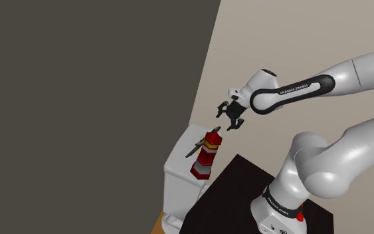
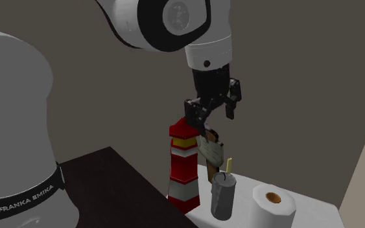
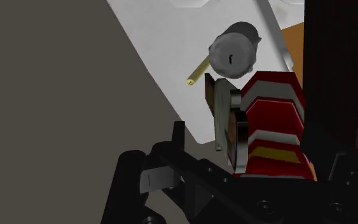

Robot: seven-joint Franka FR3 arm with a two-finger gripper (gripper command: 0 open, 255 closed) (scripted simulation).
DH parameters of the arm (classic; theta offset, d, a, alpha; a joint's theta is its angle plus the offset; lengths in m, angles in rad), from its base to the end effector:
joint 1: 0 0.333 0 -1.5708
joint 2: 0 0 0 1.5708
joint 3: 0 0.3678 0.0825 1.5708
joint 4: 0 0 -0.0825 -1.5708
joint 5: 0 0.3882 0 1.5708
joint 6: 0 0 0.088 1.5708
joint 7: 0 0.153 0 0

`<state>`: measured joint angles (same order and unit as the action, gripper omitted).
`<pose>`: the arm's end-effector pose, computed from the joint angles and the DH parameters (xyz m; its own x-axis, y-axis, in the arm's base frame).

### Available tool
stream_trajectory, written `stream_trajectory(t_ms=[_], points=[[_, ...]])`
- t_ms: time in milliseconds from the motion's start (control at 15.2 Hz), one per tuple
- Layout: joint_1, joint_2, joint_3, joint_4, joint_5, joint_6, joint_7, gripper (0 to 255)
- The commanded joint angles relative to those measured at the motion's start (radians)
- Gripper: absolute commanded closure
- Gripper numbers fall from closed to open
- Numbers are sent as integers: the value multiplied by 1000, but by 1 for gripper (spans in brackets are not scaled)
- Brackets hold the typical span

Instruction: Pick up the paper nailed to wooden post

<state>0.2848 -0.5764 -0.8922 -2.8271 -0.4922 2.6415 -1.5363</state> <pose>0.3207 -0.1798 0.3301 0.1801 0.9777 0.1078 0.9340 -0.2044 0.2930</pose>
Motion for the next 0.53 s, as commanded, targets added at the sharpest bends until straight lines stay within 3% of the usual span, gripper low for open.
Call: stream_trajectory(t_ms=[0,462], points=[[66,61,-82,15,3,73,-87,0],[171,173,-205,-7,41,215,-131,0]])
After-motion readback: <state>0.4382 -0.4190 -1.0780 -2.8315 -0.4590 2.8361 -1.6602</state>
